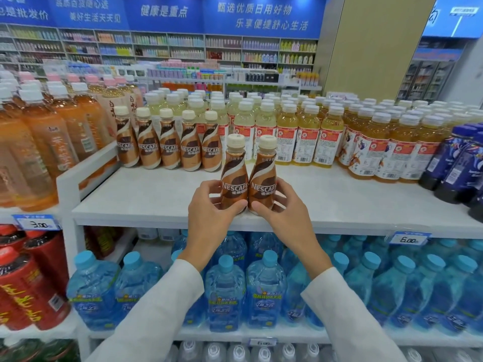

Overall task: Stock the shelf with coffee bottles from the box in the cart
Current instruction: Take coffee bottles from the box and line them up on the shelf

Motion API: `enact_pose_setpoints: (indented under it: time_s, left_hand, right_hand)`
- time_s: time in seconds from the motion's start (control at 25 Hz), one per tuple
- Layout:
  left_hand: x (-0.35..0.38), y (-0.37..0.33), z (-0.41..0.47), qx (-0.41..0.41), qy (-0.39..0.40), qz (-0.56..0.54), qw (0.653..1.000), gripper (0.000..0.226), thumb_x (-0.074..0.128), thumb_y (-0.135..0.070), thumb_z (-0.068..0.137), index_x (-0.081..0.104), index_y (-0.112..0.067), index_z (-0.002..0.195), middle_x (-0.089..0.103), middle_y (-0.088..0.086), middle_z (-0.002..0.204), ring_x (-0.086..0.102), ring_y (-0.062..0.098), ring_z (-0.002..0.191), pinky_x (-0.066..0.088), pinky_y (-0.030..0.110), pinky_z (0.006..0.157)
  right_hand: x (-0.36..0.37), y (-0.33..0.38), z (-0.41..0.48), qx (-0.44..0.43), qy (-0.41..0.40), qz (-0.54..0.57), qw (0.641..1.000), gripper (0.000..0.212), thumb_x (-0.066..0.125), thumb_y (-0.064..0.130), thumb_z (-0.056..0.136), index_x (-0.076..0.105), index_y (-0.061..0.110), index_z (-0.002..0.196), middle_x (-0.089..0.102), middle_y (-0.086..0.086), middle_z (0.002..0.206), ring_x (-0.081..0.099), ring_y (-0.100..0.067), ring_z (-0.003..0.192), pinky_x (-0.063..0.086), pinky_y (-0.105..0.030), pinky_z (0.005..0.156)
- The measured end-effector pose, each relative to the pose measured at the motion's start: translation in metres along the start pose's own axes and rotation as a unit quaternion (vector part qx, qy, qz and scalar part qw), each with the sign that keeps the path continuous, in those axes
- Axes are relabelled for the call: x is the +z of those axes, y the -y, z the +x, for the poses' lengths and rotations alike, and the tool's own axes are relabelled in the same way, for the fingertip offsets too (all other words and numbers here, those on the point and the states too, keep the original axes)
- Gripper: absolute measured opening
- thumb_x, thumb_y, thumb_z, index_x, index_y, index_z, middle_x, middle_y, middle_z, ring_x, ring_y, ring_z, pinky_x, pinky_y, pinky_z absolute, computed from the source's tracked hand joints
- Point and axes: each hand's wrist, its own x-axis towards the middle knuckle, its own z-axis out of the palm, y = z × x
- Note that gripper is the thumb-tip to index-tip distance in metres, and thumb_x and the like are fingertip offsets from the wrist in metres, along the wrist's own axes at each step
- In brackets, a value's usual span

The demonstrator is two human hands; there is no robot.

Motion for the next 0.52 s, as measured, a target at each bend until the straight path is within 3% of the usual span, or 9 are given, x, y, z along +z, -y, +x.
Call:
enact_pose_setpoints:
  time_s: [0.16,0.24,0.4,0.52]
  left_hand:
    - [-0.001,-0.002,-0.001,-0.012,-0.002,0.003,1.0,0.061,0.087,-0.042,0.075,0.053,-0.031,0.125,0.064,-0.01,0.122,0.064,0.009,0.105,0.054,0.02,0.088]
    - [-0.011,0.001,0.002,-0.016,-0.017,0.014,1.0,0.061,0.086,-0.042,0.076,0.055,-0.029,0.127,0.064,-0.01,0.122,0.063,0.008,0.106,0.054,0.022,0.089]
    - [-0.056,0.023,0.024,-0.035,-0.057,0.037,0.997,0.059,0.087,-0.04,0.075,0.06,-0.029,0.127,0.067,-0.011,0.118,0.064,0.006,0.102,0.053,0.021,0.087]
    - [-0.096,0.045,0.051,-0.047,-0.096,0.077,0.991,0.061,0.086,-0.04,0.074,0.062,-0.028,0.129,0.067,-0.005,0.122,0.066,0.012,0.105,0.055,0.033,0.095]
  right_hand:
    - [0.008,0.001,0.0,0.001,-0.024,0.011,1.0,0.056,0.081,0.021,0.084,0.055,0.036,0.13,0.064,0.028,0.111,0.062,0.014,0.1,0.05,-0.009,0.086]
    - [0.02,0.005,0.003,0.001,-0.015,0.006,1.0,0.055,0.081,0.022,0.084,0.056,0.036,0.132,0.063,0.03,0.11,0.061,0.013,0.099,0.048,-0.007,0.084]
    - [0.077,0.024,0.021,-0.001,0.023,-0.013,1.0,0.055,0.08,0.023,0.084,0.059,0.026,0.135,0.068,0.014,0.121,0.063,-0.004,0.108,0.051,-0.022,0.096]
    - [0.13,0.04,0.038,-0.018,0.06,-0.021,0.998,0.048,0.078,0.022,0.085,0.061,0.024,0.13,0.069,0.011,0.12,0.062,-0.007,0.107,0.05,-0.027,0.097]
